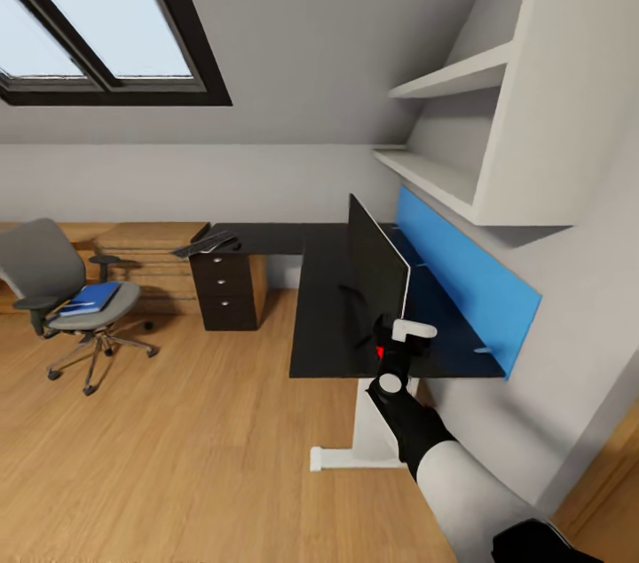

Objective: In the bedroom, organize the workspace by keeping the computer under the desk, ensuring the monitor is on the desk, placing the keyboard on the desk next to the monitor, placing the mouse on the desk next to the keyboard, moving the folder from the swivel chair onto the desk next to the mouse, stacking the notebook on top of the folder with the pen on top of the notebook, and positioning the swivel chair next to the desk.

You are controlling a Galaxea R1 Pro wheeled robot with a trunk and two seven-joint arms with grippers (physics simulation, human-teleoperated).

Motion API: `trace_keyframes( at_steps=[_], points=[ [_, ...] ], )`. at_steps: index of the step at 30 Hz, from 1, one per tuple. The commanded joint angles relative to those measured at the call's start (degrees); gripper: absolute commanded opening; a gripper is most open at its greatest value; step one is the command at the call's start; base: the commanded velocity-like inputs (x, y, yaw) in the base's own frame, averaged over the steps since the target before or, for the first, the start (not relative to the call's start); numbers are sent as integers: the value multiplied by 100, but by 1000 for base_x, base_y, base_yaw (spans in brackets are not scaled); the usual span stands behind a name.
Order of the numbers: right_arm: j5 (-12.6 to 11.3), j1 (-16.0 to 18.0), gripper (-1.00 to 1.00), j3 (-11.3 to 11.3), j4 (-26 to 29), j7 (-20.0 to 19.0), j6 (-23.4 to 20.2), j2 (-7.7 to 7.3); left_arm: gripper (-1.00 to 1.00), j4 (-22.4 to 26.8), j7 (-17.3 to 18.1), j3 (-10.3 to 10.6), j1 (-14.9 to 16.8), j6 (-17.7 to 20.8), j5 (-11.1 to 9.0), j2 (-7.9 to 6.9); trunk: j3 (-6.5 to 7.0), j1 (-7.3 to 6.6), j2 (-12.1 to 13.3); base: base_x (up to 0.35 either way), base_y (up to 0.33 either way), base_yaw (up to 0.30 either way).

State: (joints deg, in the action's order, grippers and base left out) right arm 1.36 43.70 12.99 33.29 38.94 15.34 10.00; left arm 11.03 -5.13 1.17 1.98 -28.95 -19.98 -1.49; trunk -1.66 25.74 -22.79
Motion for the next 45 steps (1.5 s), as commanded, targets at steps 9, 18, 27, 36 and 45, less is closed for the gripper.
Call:
trace_keyframes(
  at_steps=[9, 18, 27, 36, 45],
  points=[
    [13, 7, 100, 300, -9, 42, 72, 0, 100, -4, -39, 7, 4, -14, 12, -1, 41, 4, -13, 0, -2, 195],
    [13, 7, 100, 343, -10, 50, 150, 0, 100, -5, -41, 6, 4, -14, 12, -1, 53, 4, -13, 0, 0, 43],
    [13, 7, 100, 376, -9, 46, 153, 0, 100, -5, -41, 5, 4, -17, 12, -1, 53, 4, -13, 0, 0, 1],
    [21, 7, 100, 372, 6, 82, 169, 0, 100, -5, -41, 6, 4, -22, 12, -1, 53, 4, -13, 0, -117, 0],
    [14, 7, 100, 364, -12, 50, 175, 0, 100, -5, -44, -8, 4, -23, 5, -8, 53, 4, -13, 0, -145, 0]
  ],
)
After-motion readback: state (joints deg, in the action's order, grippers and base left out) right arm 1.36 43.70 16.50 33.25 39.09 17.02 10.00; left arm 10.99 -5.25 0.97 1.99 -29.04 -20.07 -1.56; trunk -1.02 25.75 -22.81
